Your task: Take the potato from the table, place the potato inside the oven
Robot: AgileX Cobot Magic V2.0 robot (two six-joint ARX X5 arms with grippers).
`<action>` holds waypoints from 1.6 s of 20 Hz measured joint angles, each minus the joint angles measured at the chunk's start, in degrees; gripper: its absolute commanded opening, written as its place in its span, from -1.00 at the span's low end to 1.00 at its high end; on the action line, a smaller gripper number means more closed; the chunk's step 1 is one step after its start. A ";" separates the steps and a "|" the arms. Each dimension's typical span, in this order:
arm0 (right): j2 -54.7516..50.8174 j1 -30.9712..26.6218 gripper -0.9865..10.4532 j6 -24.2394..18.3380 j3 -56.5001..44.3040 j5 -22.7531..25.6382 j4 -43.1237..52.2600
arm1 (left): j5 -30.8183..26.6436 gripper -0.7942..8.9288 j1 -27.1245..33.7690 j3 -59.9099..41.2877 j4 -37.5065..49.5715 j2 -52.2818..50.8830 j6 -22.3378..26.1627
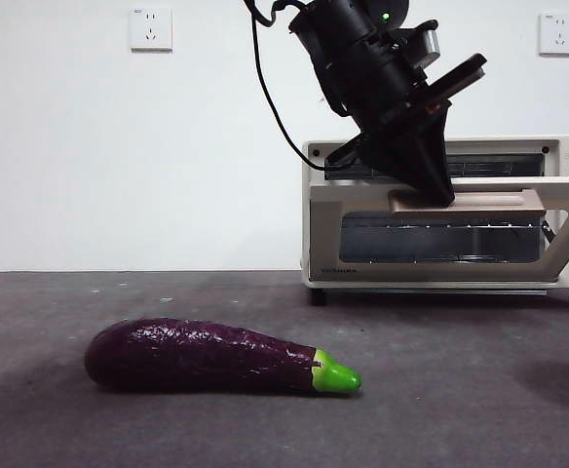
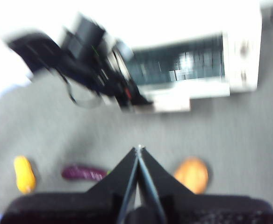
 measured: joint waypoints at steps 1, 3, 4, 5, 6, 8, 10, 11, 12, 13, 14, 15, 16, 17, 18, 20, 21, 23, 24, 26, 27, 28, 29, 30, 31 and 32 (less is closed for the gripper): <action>0.00 0.00 -0.83 0.31 1.97 0.00 0.00 | -0.13 -0.85 -0.15 0.00 -0.39 0.11 -0.07; 0.00 0.00 -0.83 1.18 5.73 -0.02 0.00 | -0.24 -0.85 -0.48 -0.04 -1.25 0.42 -0.90; 0.00 0.00 -0.83 1.49 7.19 0.00 0.00 | -0.42 -0.85 -0.66 -0.13 -1.46 0.52 -1.44; 0.00 0.00 -0.83 1.84 8.11 -0.02 0.00 | -0.63 -0.85 -0.83 -0.17 -1.57 0.63 -1.84; 0.00 0.00 -0.83 2.03 8.94 -0.02 0.00 | -0.92 -0.85 -1.03 -0.24 -1.66 0.68 -2.32; 0.00 0.00 -0.83 2.27 9.49 -0.02 0.00 | -1.11 -0.85 -1.14 -0.24 -1.81 0.72 -2.71; 0.00 0.00 -0.83 2.54 9.66 -0.02 0.00 | -1.14 -0.85 -1.14 -0.24 -1.92 0.74 -2.99; 0.00 0.00 -0.83 2.71 9.73 -0.02 -0.02 | -1.14 -0.85 -1.14 -0.24 -2.12 0.74 -3.26; 0.00 0.00 -0.83 2.91 9.73 -0.02 -0.02 | -1.25 -0.85 -1.14 -0.24 -2.51 0.74 -3.39; 0.00 0.00 -0.83 3.13 9.73 -0.02 -0.02 | -1.31 -0.85 -1.14 -0.24 -2.84 0.74 -3.43; 0.00 0.00 -0.83 3.37 9.73 -0.02 -0.02 | -1.42 -0.85 -1.14 -0.26 -3.23 0.76 -3.48; 0.00 0.00 -0.83 3.56 9.73 -0.02 -0.02 | -1.51 -0.85 -1.14 -0.28 -3.48 0.76 -3.52; 0.00 0.00 -0.83 3.65 9.73 -0.02 -0.02 | -1.53 -0.85 -1.14 -0.31 -3.63 0.79 -3.74; 0.00 0.00 -0.83 3.76 9.73 -0.02 -0.02 | -1.55 -0.85 -1.14 -0.35 -3.82 0.79 -3.89; 0.00 0.00 -0.83 3.80 9.73 -0.02 -0.02 | -1.60 -0.85 -1.14 -0.35 -4.13 0.79 -4.13; 0.00 0.00 -0.83 3.93 9.73 -0.02 -0.02 | -1.73 -0.85 -1.14 -0.35 -4.85 0.81 -4.50; 0.00 0.00 -0.83 3.96 9.73 -0.02 -0.02 | -1.77 -0.85 -1.14 -0.35 -5.20 0.85 -4.79; 0.00 0.00 -0.83 3.96 9.73 -0.02 -0.02 | -2.01 -0.85 -1.14 -0.35 -6.08 0.87 -4.98; 0.00 0.00 -0.83 3.98 9.73 -0.02 -0.02 | -2.16 -0.85 -1.14 -0.35 -6.64 0.90 -5.14; 0.00 0.00 -0.83 3.98 9.73 -0.02 -0.02 | -2.36 -0.85 -1.14 -0.35 -7.72 0.98 -5.31; 0.00 0.00 -0.82 3.98 9.73 -0.02 -0.02 | -2.51 -0.85 -1.14 -0.37 -8.31 1.05 -5.33; 0.00 0.00 -0.83 3.98 9.73 -0.02 -0.02 | -2.60 -0.85 -1.14 -0.39 -8.81 1.09 -5.33; 0.00 0.00 -0.82 3.98 9.73 -0.02 -0.02 | -2.75 -0.85 -1.14 -0.46 -9.38 1.09 -5.33; 0.00 0.00 -0.82 3.98 9.73 -0.02 -0.02 | -2.91 -0.85 -1.14 -0.46 -9.99 1.11 -5.33; 0.00 0.00 -0.83 3.98 9.73 -0.02 -0.02 | -2.99 -0.85 -1.14 -0.48 -10.34 1.14 -5.33; 0.00 0.00 -0.82 3.98 9.73 -0.02 -0.02 | -3.19 -0.85 -1.09 -0.48 -10.54 1.16 -5.35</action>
